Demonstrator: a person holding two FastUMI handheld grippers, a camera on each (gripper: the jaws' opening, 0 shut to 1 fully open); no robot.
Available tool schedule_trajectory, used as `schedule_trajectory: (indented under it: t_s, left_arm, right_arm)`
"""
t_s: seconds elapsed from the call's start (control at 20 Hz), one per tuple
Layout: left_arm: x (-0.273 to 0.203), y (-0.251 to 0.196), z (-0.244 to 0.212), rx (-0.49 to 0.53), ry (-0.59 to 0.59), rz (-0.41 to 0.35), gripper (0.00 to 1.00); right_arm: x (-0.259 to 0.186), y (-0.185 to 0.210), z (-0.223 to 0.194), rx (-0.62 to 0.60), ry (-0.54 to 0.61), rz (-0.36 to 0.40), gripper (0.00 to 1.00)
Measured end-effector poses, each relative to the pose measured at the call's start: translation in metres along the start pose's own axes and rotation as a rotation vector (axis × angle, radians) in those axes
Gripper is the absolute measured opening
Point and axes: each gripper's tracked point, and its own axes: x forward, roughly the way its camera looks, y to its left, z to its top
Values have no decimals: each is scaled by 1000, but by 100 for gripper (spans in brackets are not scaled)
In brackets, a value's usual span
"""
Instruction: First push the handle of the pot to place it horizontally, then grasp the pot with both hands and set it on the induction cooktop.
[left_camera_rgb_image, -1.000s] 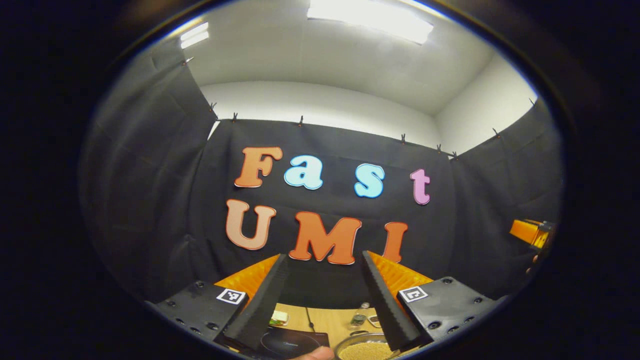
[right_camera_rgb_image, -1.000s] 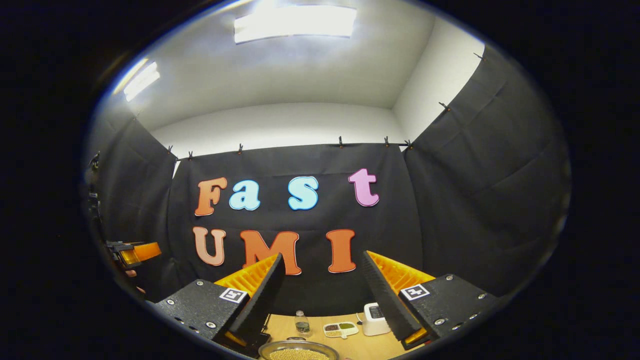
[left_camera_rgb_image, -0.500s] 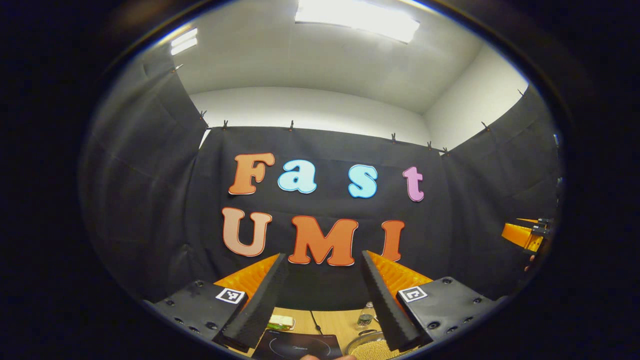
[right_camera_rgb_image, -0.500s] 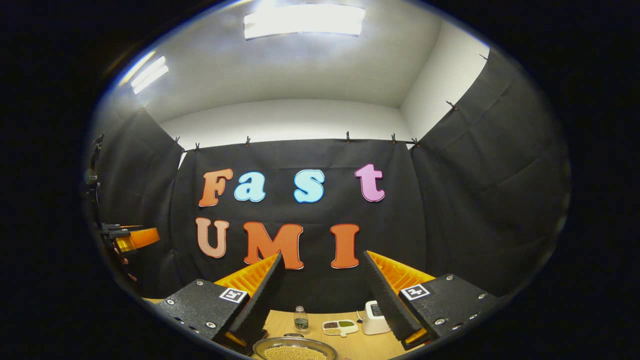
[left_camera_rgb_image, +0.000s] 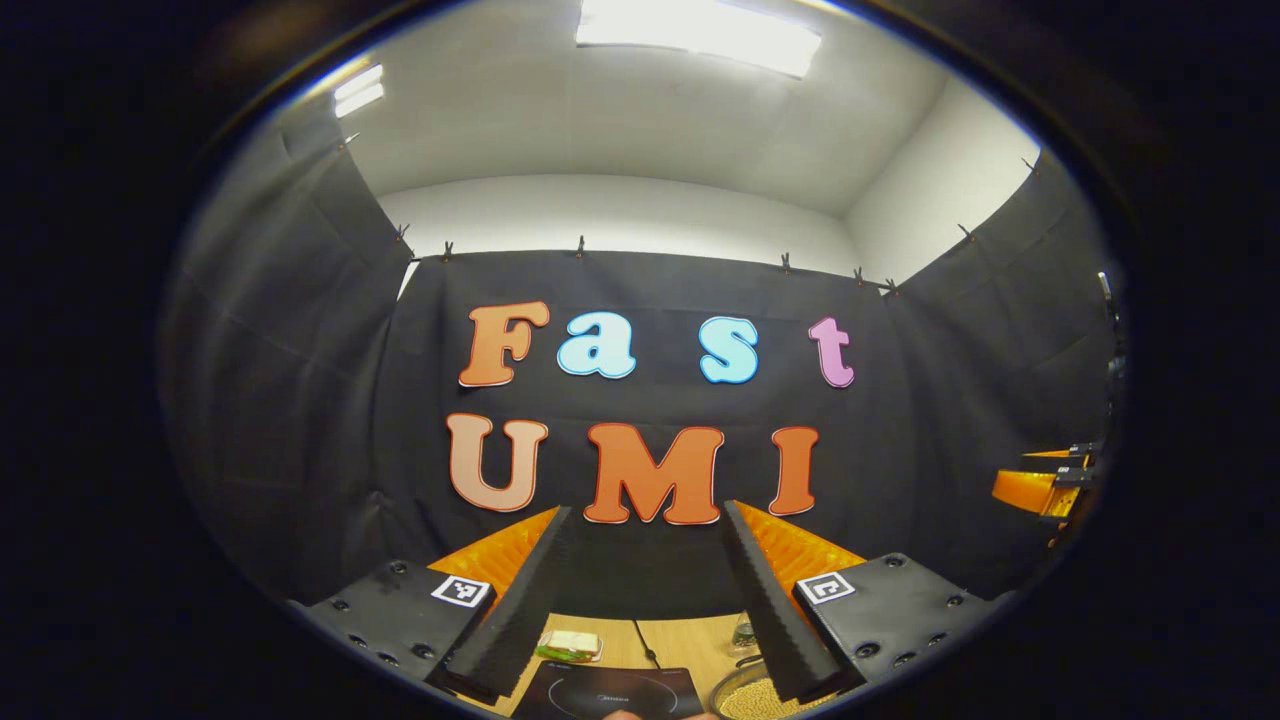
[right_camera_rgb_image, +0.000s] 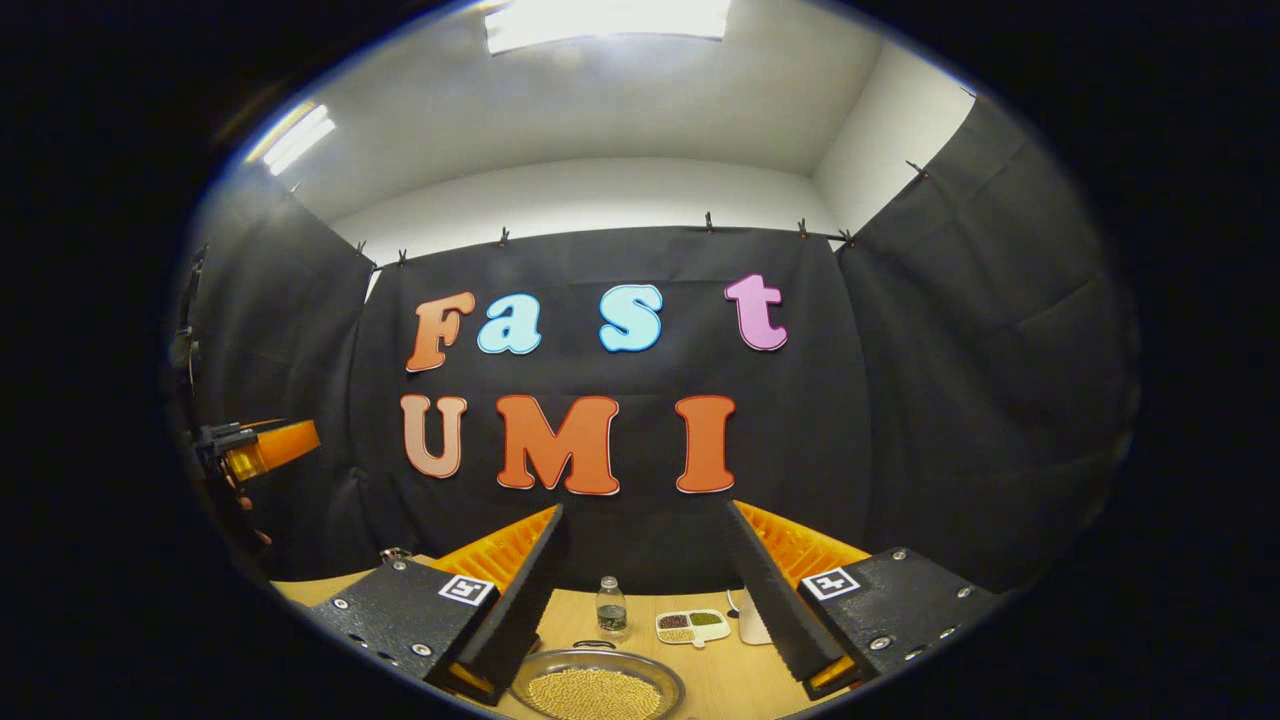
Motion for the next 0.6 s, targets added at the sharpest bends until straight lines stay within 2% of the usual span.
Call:
schedule_trajectory:
  t_s: [0.1,0.15,0.2,0.4,0.6]
  left_arm:
    - [3,4,-4,1,-8,4,94]
    - [2,6,-8,1,-4,6,98]
    - [0,6,-11,1,-1,8,98]
    - [1,17,-20,7,13,29,98]
    - [-3,24,-32,-2,37,42,98]
  right_arm:
    - [1,3,-10,-3,11,14,96]
    - [1,3,-19,-5,25,19,96]
    - [1,4,-28,-3,42,29,96]
    - [-1,25,-79,28,171,120,95]
    - [-1,40,-132,20,297,181,82]
